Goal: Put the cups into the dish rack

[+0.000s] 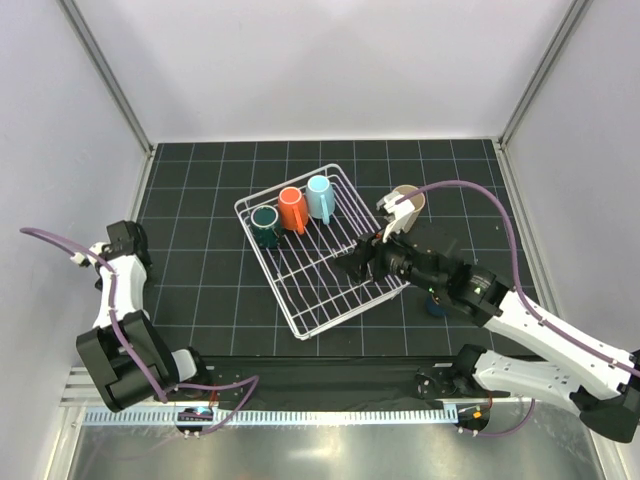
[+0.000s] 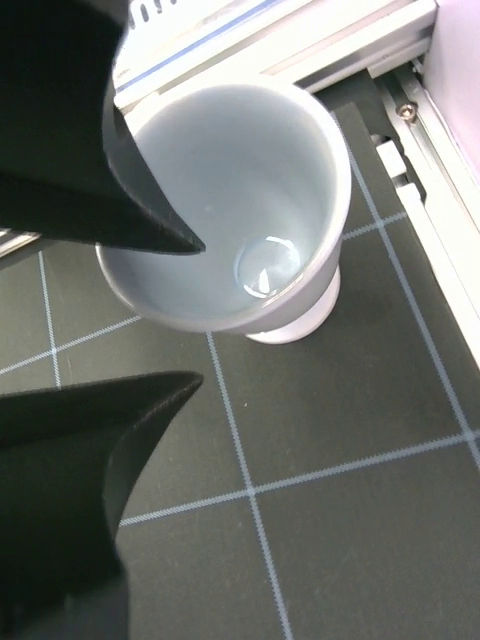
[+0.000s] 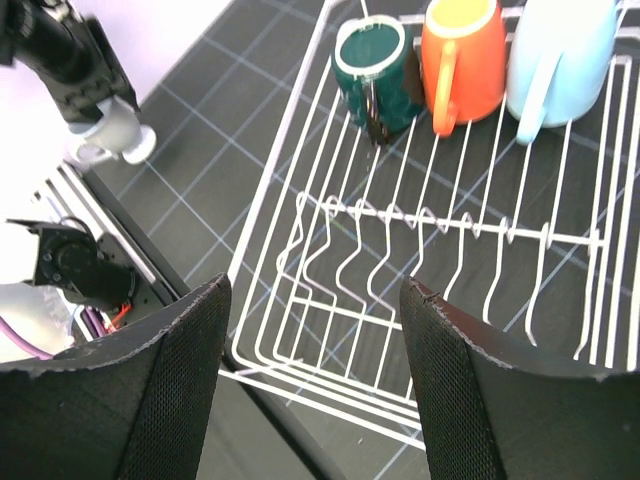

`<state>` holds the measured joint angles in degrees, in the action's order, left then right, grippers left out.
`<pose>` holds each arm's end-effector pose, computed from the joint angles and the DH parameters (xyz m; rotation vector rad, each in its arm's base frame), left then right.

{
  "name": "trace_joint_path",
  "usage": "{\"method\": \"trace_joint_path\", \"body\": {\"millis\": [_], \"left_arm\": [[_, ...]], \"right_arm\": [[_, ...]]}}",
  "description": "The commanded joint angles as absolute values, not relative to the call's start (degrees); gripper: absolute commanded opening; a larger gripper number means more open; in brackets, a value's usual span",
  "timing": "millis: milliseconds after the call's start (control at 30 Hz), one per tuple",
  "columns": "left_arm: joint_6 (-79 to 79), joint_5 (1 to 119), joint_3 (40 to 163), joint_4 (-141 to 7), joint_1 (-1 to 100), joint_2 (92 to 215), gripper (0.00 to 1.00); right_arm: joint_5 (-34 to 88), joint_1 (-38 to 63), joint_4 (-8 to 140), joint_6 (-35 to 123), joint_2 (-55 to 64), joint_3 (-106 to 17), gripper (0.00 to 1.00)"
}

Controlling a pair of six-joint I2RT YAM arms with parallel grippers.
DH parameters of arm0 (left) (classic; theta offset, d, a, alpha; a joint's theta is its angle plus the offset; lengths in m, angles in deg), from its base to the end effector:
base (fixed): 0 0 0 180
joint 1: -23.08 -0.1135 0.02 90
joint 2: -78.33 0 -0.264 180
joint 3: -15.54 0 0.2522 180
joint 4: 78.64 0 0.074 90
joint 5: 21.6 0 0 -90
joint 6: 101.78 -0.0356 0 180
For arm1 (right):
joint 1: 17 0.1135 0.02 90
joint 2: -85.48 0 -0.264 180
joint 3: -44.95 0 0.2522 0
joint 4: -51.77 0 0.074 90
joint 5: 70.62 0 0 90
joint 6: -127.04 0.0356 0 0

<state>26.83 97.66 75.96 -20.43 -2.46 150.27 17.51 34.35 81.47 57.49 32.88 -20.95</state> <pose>0.1925 0.1113 0.2156 -1.5212 2.1931 0.6372 0.1322 0.1634 0.3503 -0.4946 1.8784 0.8263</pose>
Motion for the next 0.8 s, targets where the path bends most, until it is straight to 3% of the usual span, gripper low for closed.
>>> {"method": "trace_joint_path", "body": {"millis": [0,100,200,233,267,500,767], "left_arm": [[28.65,99.96,76.85,-20.32,-3.02,149.53,0.44],[28.47,98.91,76.76,-19.97,-3.02,148.21,0.39],[29.17,95.66,76.33,-19.79,-3.02,147.24,0.26],[29.44,94.78,76.15,-19.70,-2.93,146.89,0.06],[29.96,92.94,75.80,-19.70,-3.02,146.36,0.00],[33.57,83.27,76.14,-17.86,-1.62,141.88,0.00],[38.58,77.12,83.17,-12.49,6.46,132.23,0.00]], "right_arm": [[15.17,34.24,77.83,55.85,34.94,-21.37,0.69],[14.99,34.24,78.27,55.85,34.68,-21.63,0.69],[15.25,34.24,78.27,55.50,35.73,-21.55,0.70],[14.82,34.24,78.62,55.50,35.99,-21.46,0.70],[14.20,34.15,78.89,55.50,36.52,-21.29,0.70],[13.76,34.15,82.23,56.28,37.93,-21.20,0.70],[13.84,34.24,83.72,58.13,38.81,-20.93,0.69]]}}
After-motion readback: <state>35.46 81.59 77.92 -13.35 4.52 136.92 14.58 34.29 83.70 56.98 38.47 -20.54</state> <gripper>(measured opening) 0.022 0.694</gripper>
